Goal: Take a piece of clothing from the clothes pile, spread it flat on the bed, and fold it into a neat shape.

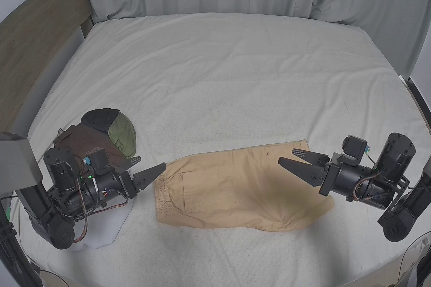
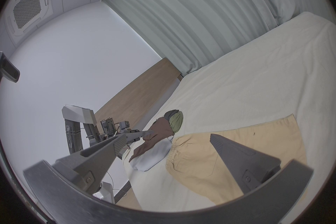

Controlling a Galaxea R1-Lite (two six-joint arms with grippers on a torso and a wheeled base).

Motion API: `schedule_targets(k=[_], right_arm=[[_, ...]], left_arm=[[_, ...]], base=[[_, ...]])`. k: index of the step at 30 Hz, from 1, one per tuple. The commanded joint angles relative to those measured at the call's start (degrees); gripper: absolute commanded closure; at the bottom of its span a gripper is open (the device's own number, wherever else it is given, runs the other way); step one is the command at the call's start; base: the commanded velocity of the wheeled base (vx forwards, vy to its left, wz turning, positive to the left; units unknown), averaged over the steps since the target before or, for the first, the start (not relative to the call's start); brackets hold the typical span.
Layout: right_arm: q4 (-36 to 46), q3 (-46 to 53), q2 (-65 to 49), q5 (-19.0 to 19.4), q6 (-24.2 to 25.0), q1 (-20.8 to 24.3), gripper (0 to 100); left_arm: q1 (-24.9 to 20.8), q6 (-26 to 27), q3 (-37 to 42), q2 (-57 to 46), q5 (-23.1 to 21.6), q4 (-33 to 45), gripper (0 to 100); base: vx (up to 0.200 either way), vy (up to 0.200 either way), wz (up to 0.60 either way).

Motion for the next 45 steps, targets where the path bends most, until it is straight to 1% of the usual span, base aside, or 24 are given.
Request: schedule_targets(k=[1,5,11,18,32,45], right_arm=[[-0.03,0.06,0.2,-0.06,-0.01,0.21,0],[-0.03,0.15,0.29,-0.15,-0.01,0.39,0],[-0.03,0.41,0.47,-0.24,0.07,0.65,0],[-0.03,0.32,0.47,-0.24,0.07,0.56,0],[-0.03,0.32,0.82,-0.24,0.07,0.65,0],[-0.03,0.5,2.05,-0.24,0.07,0.74,0]], left_arm=[[0.04,-1.53,-0.13,1.85,-0.01,-0.05,0],[0.13,-1.71,-0.22,3.08,0.43,-0.05,0],[0.22,-1.79,-0.66,7.82,1.66,-0.05,0],[1.8,-1.79,-1.71,11.43,1.66,-0.05,0],[2.33,-2.23,-3.56,18.46,1.66,-0.05,0],[1.98,-9.79,-6.11,22.59,2.1,-0.05,0]], base=[[0.0,0.0,0.0],[0.0,0.0,0.0],[0.0,0.0,0.0],[0.0,0.0,0.0],[0.0,0.0,0.0],[0.0,0.0,0.0]])
